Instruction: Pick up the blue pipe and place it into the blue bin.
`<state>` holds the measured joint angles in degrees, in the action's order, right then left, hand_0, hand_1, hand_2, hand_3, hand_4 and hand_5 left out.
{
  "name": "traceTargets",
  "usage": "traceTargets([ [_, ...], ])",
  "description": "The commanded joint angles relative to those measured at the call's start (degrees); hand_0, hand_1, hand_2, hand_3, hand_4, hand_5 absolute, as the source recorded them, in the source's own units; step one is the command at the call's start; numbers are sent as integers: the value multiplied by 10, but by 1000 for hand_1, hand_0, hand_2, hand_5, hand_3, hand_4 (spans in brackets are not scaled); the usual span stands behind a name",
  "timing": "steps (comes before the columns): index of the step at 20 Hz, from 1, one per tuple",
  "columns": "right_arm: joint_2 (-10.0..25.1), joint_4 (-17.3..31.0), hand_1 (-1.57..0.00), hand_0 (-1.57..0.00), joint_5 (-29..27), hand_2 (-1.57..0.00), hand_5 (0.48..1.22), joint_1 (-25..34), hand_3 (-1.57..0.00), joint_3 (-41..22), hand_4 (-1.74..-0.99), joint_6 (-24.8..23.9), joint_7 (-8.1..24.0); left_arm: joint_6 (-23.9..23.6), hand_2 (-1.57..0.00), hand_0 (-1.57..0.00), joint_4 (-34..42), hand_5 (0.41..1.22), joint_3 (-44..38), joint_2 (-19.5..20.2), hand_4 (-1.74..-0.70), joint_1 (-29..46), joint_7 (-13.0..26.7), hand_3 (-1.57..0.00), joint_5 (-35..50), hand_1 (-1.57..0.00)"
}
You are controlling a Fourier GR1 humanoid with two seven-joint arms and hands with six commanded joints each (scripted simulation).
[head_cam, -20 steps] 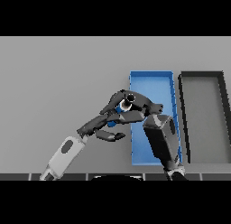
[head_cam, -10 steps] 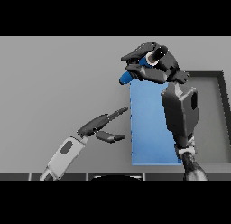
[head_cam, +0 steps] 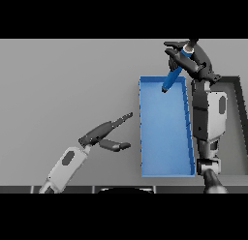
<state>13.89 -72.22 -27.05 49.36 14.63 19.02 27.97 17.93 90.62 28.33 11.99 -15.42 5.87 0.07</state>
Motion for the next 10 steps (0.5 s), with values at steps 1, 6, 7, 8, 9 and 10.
traceTargets([
  [1, 0, -1, -1571, -1571, 2, -1571, 1221, -11, -1571, 3, -1499, -2, 5, 4, 1, 1, 5, 462, 0, 3, -828, 6, -7, 1, 5, 1],
  [6, -22, -6, -1571, -1571, 50, -1571, 1221, -106, -1571, 5, -1499, -37, 61, 7, 1, 1, 3, 469, 3, 1, -828, 6, -13, 1, 4, 1],
  [7, -24, -7, -1571, -1571, 63, -1571, 1221, -120, -1571, -1, -1499, -55, 70, 5, 1, 1, 4, 470, 1, 3, -827, 4, -10, 1, 3, 1],
  [8, -20, -3, -1571, -1571, 71, -1571, 1221, -139, -1571, -10, -1499, -60, 70, 4, 1, 1, -2, 470, 1, -2, -829, 1, -5, 1, 3, 1],
  [9, -13, 1, -1571, -1571, 75, -1571, 1221, -155, -1351, -23, -1548, -65, 70, 8, 1, 1, 6, 470, 2, 5, -828, 8, -17, 1, 4, 1],
  [10, -10, 2, -1571, -1571, 69, -1571, 1221, -169, -1080, -40, -1586, -74, 70, 4, 1, 1, 9, 470, 7, 4, -826, 16, -18, 1, -2, 1],
])
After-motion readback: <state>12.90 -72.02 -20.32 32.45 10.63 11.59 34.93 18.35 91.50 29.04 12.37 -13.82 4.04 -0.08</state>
